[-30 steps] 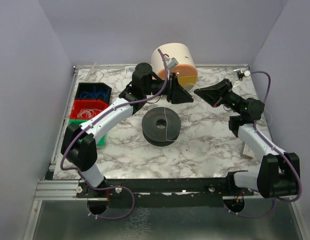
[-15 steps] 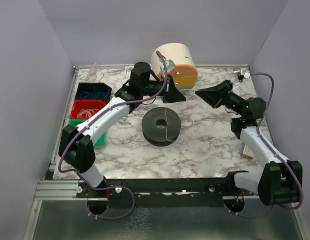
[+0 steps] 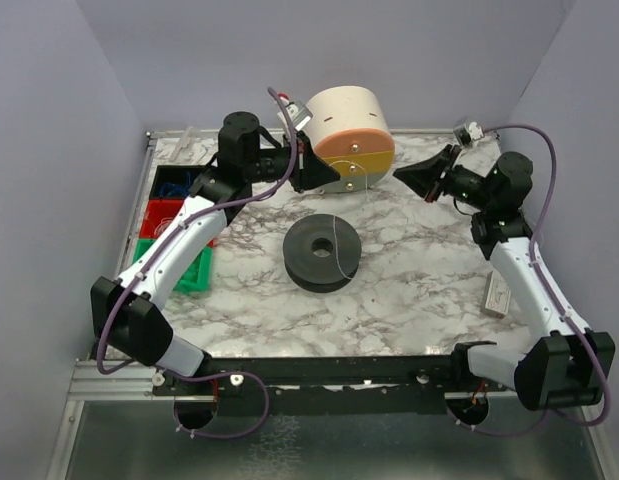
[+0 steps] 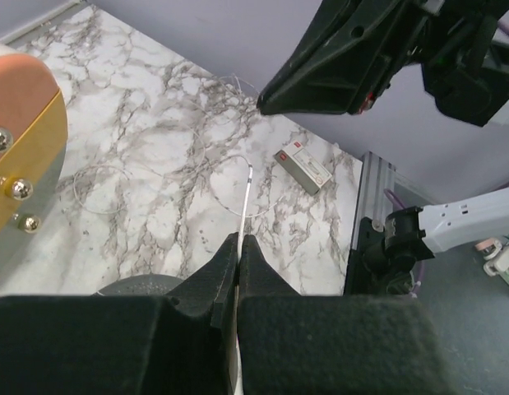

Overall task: Wrap the cables
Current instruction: Adjust the cable at the center of the board.

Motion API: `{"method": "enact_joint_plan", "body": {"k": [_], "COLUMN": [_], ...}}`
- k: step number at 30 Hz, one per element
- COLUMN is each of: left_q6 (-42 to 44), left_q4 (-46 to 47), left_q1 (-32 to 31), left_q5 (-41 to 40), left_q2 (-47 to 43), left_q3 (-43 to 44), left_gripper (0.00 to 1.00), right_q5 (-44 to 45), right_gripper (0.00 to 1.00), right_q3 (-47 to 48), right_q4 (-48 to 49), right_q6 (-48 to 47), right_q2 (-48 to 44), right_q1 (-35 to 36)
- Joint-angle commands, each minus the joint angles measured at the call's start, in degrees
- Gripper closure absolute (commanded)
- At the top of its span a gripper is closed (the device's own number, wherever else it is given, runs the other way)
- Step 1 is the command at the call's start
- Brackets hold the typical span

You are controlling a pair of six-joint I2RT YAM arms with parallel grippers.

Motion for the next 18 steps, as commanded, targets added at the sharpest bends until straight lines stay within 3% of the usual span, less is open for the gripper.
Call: {"method": "enact_joint_plan", "body": {"k": [1, 3, 5, 6, 8, 13, 18], "left_q6": [3.53, 5.30, 6.97, 7.95, 9.45, 14.61, 16.50], "left_q4": [-4.04, -6.01, -8.26, -9.55, -11.26, -16.44, -17.91], "left_q1": [-0.22, -0.53, -1.30, -1.89, -3.50, -8.38, -9.69], "left_q5": [-0.20, -1.21, -1.47, -1.74, -2.57, -4.88, -7.08], "left_q2": [0.24, -0.18, -0.03, 0.22, 0.58, 1.61, 1.36], "left_q3": [0.29, 0.52, 1.19, 1.59, 1.77, 2.96, 2.88], "left_gripper": [1.00, 1.00, 1.00, 1.00, 1.00, 1.00, 1.00], "right_q5": [6.26, 5.21, -3.85, -8.19, -12.52, -8.14, -12.28], "right_gripper": [0.81, 0.58, 0.36, 0.31, 0.30, 0.30, 0.35], "right_q3": [7.73, 10.42, 12.42, 13.25, 14.62, 16.74, 15.59], "right_q4": [-16.27, -20.91, -25.85, -27.54, -28.54, -35.56, -36.71], "right_q6": [-16.60, -24.58, -31.77, -33.24, -32.57, -39.80, -40.67], "right_q2": [-0.48, -1.56, -2.24, -2.08, -0.70, 4.43, 6.35], "right_q1": [-0.09, -0.06, -0.10, 0.04, 1.94, 10.61, 11.47]}}
